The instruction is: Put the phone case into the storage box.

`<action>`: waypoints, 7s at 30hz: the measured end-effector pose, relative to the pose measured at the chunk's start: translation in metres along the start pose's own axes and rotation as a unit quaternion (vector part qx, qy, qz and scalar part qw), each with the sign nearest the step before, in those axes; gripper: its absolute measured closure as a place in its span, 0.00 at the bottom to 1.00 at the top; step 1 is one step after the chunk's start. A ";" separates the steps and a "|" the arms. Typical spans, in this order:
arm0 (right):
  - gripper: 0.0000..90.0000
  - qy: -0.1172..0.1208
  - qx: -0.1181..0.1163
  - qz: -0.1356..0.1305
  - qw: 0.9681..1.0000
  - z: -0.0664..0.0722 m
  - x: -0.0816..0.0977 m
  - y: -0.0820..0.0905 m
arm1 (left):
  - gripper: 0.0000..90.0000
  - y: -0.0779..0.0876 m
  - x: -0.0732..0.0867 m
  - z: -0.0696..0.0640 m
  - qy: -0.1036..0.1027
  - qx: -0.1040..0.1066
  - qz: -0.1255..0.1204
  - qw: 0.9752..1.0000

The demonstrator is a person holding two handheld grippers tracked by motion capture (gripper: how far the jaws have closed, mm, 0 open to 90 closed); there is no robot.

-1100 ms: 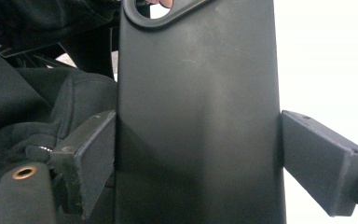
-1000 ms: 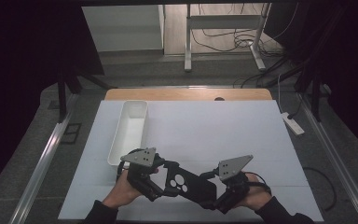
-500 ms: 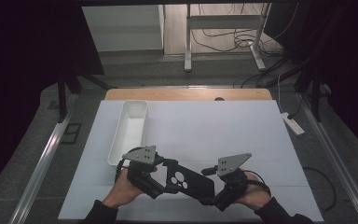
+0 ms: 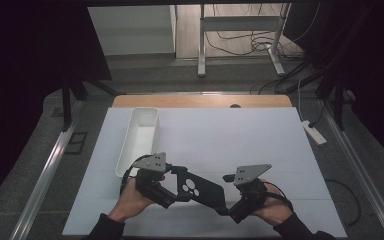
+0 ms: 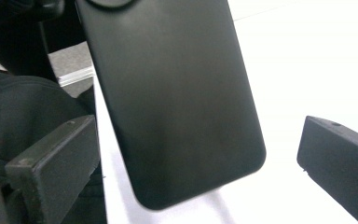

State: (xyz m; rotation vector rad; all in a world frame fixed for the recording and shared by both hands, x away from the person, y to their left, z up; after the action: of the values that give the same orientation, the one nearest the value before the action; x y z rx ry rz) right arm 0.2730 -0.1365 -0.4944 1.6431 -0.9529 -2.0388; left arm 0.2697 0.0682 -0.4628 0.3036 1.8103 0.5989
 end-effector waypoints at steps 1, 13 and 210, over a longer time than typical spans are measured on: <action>0.00 -0.002 0.002 -0.001 1.000 0.000 0.000 0.000 | 0.17 0.001 0.000 0.001 0.003 -0.005 0.003 1.000; 0.00 -0.037 0.046 -0.004 0.998 -0.005 0.002 0.009 | 0.17 0.005 -0.003 0.011 0.028 -0.047 0.017 0.998; 0.94 -0.042 0.012 -0.001 0.999 0.009 -0.011 -0.013 | 0.92 0.011 -0.005 0.006 0.077 -0.037 -0.047 0.995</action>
State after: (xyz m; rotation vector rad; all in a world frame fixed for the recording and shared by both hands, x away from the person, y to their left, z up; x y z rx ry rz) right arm 0.2693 -0.1179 -0.4949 1.5798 -1.0077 -2.1210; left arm 0.2764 0.0762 -0.4546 0.1230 1.9331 0.6363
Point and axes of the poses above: each handheld gripper's, and its own axes: y roughly backward along the jaws, x roughly out of its underside, z roughly to its left, the point moved 6 cm from there along -y, roughly forward along the jaws, and after that the axes turned 5 degrees about z, right-handed, at the moved point
